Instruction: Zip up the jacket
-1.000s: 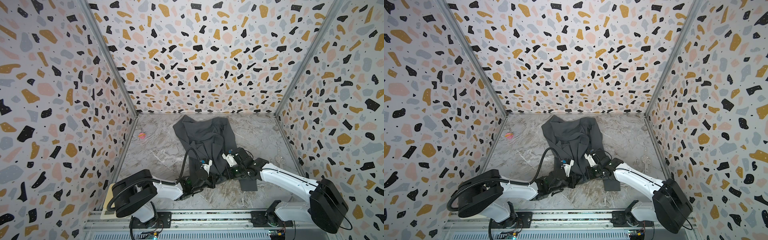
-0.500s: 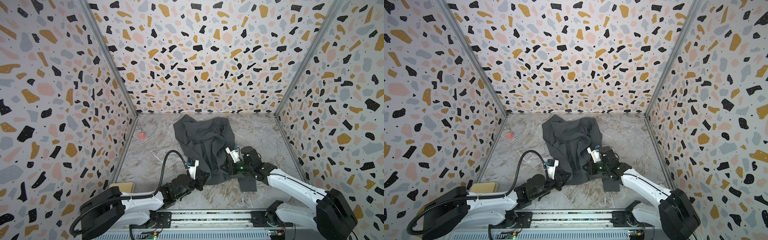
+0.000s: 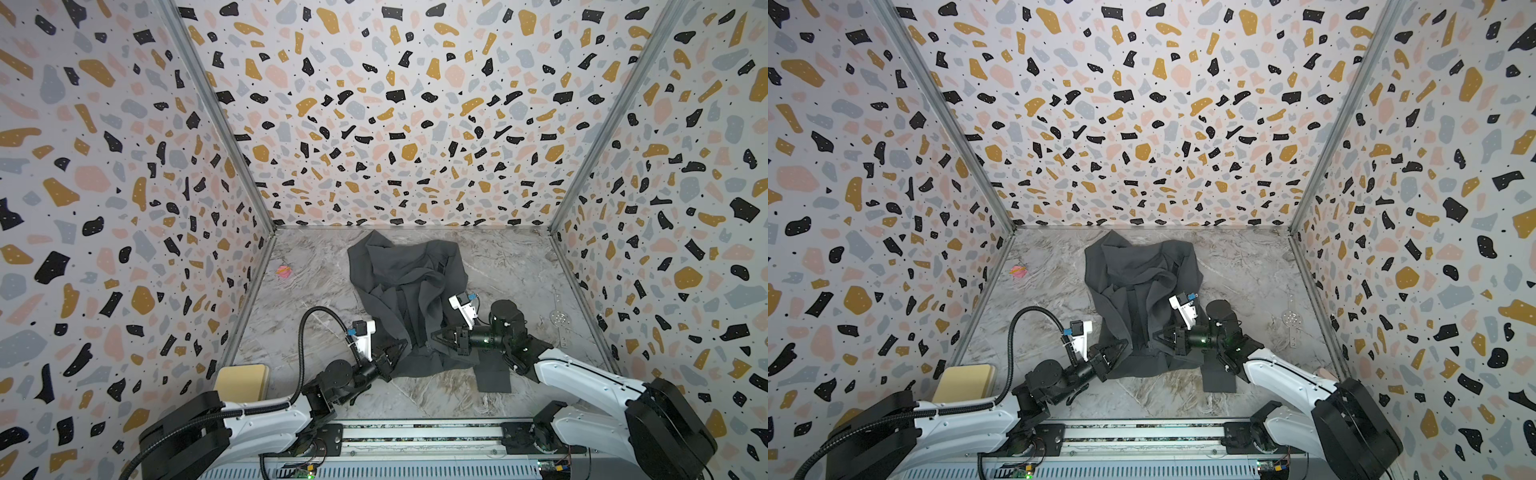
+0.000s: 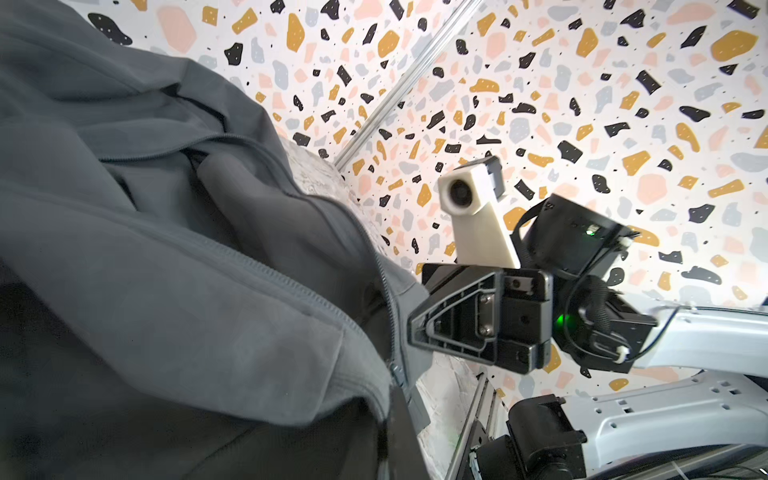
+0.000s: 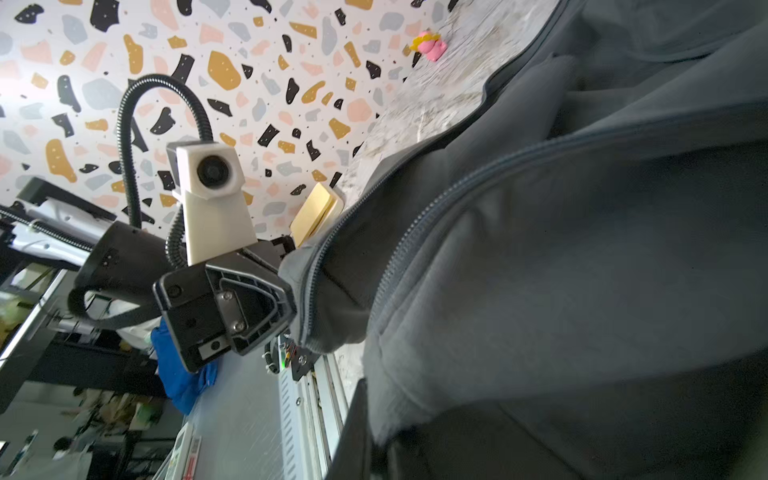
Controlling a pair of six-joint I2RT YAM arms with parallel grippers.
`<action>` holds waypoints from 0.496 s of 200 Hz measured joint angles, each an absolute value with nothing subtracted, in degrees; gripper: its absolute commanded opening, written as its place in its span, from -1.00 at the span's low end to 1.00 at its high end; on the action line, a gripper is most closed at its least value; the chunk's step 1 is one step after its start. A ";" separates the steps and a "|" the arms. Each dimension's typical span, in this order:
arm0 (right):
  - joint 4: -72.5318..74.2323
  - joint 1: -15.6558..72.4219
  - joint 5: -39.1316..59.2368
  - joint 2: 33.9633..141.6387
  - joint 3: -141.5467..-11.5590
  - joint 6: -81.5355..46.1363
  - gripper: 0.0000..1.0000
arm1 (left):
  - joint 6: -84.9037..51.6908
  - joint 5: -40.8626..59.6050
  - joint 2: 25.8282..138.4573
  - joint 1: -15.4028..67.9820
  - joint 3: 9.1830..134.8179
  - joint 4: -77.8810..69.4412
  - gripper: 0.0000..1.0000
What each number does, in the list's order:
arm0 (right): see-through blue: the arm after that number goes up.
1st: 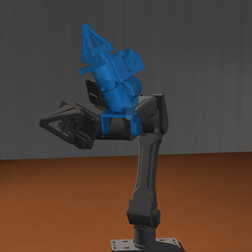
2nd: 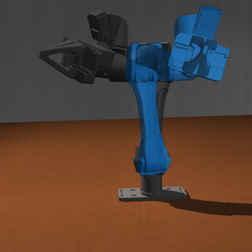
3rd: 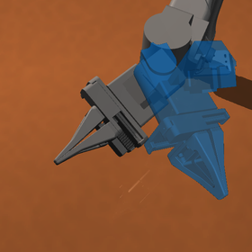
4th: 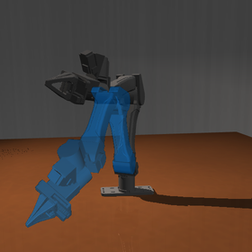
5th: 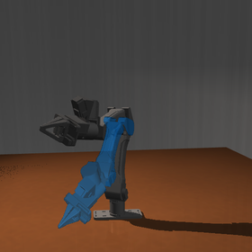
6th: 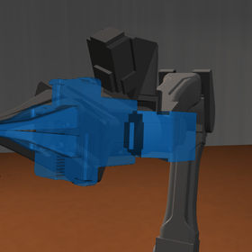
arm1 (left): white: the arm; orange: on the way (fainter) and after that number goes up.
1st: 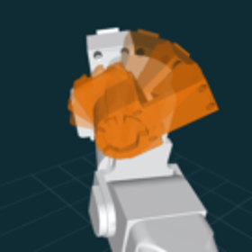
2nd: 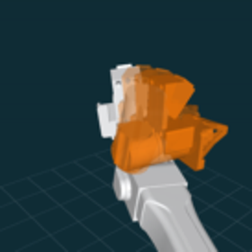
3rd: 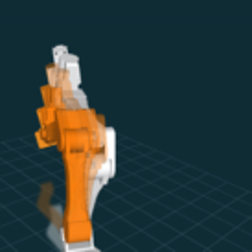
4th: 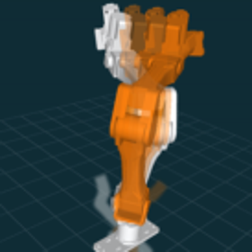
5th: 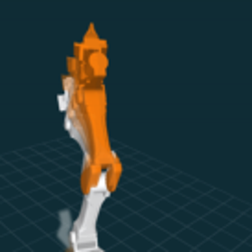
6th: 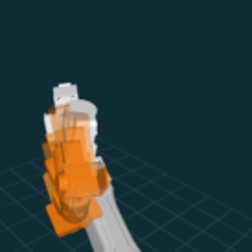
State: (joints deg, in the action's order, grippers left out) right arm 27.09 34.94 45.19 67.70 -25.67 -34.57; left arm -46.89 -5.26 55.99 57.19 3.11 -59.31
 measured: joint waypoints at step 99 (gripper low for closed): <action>37.65 33.98 48.29 69.14 -25.21 -34.70 -1.00 | -40.91 -3.53 54.72 55.51 3.62 -61.47 -1.00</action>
